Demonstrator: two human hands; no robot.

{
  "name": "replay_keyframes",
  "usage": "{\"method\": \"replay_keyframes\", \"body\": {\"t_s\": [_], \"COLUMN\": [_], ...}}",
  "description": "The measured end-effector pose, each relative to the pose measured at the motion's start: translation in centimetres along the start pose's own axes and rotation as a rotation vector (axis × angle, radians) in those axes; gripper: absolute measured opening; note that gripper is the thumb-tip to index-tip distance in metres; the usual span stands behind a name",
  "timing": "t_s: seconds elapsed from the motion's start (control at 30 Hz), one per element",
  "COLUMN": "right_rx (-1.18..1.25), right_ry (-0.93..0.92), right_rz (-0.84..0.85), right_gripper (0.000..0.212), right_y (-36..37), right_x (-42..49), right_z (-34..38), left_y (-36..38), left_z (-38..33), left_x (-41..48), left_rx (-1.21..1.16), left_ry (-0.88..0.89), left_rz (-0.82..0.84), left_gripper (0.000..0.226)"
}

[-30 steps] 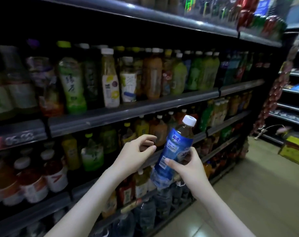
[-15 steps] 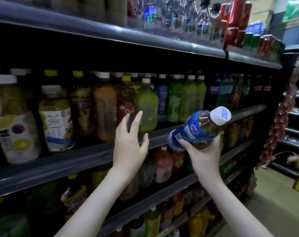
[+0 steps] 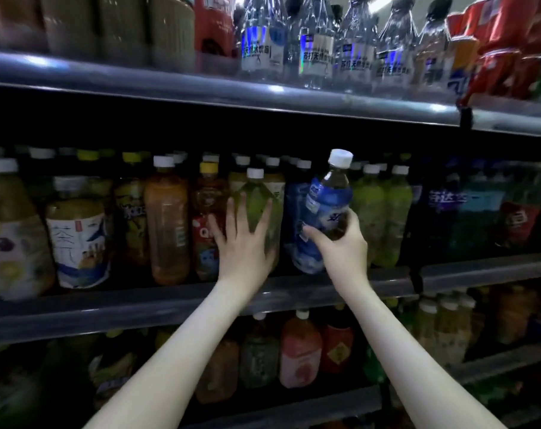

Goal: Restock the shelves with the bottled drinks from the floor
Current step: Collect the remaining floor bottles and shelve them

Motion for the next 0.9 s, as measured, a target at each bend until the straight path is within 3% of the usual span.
{"method": "replay_keyframes", "body": {"t_s": [0.17,0.43,0.5,0.6,0.67,0.73,0.8,0.9], "right_rx": [-0.094,-0.224,-0.392,-0.616,-0.492,-0.269,-0.157,-0.165], "right_ry": [0.027,0.050,0.020,-0.126,-0.333,-0.420,-0.389,-0.213], "right_rz": [0.083,0.102,0.088,-0.082,-0.169,0.027,0.264,0.400], "right_gripper": [0.065,0.073,0.083,0.096,0.094,0.089,0.090,0.114], "right_y": [2.8,4.1,3.8,2.4,2.5,5.4,9.4,13.0], "right_x": [2.7,3.7,3.7,2.6,1.1,0.3,0.5,1.8], "right_z": [-1.3,-4.0,-3.7,-1.0,2.0,3.6,3.9,3.0], "left_y": [1.1,0.2,0.0,-1.0,-1.7,-1.7,-1.2,-1.2], "left_z": [0.8,0.6,0.6,1.3,2.2,2.9,3.0,3.3], "left_x": [0.8,0.8,0.8,0.5,0.5,0.6,0.4,0.4], "left_rx": [0.054,0.100,0.105,0.159,0.163,0.171,0.173,0.112], "left_ry": [-0.018,0.077,0.088,0.068,0.025,0.019,0.047,0.068], "left_rz": [0.078,-0.031,-0.043,-0.078,-0.082,-0.050,0.007,0.086], "left_gripper": [0.084,0.084,0.087,0.094,0.097,0.099,0.098,0.093]}}
Point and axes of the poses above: each hand's wrist, its own x-axis towards the middle knuckle, its own y-axis out of the palm, z = x × y, the point moved 10 cm from there along x, towards the middle knuckle, and after that the axes turned 8 degrees about -x, right-handed, at the moved point
